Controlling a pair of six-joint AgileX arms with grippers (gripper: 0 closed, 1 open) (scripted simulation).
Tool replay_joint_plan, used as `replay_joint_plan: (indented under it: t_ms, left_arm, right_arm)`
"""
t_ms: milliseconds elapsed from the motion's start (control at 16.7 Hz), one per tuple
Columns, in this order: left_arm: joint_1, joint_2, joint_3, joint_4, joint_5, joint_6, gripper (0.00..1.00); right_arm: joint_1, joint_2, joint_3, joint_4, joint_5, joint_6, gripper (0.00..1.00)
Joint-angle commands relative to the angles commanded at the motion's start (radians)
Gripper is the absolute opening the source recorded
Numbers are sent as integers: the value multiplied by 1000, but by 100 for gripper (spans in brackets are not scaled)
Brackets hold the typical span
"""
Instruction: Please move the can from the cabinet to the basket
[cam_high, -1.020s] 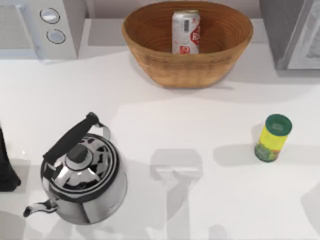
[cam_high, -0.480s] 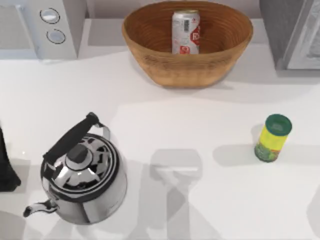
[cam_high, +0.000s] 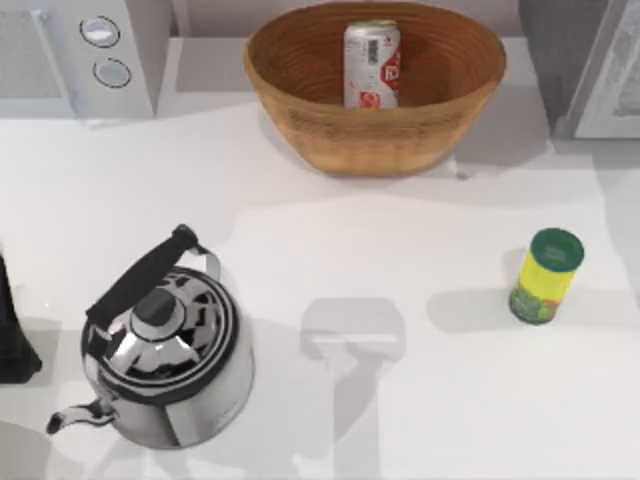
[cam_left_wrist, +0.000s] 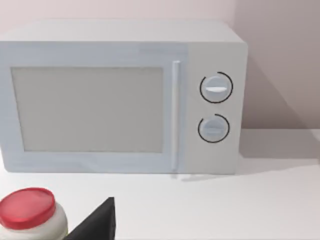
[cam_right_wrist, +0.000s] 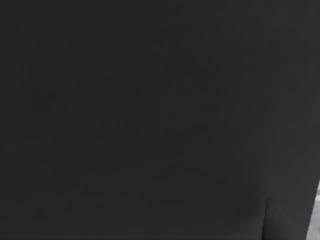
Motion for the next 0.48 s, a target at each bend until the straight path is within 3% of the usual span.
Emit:
replay_joint_plan:
  t_ms: [240,480]
  left_arm:
    - [0,0,0,0,0,0,100]
    - [0,0,0,0,0,0,100]
  right_arm:
    - [277,-25,-25,-7,276,-1,100]
    - [387,-39,-41,-9,386,-2,100]
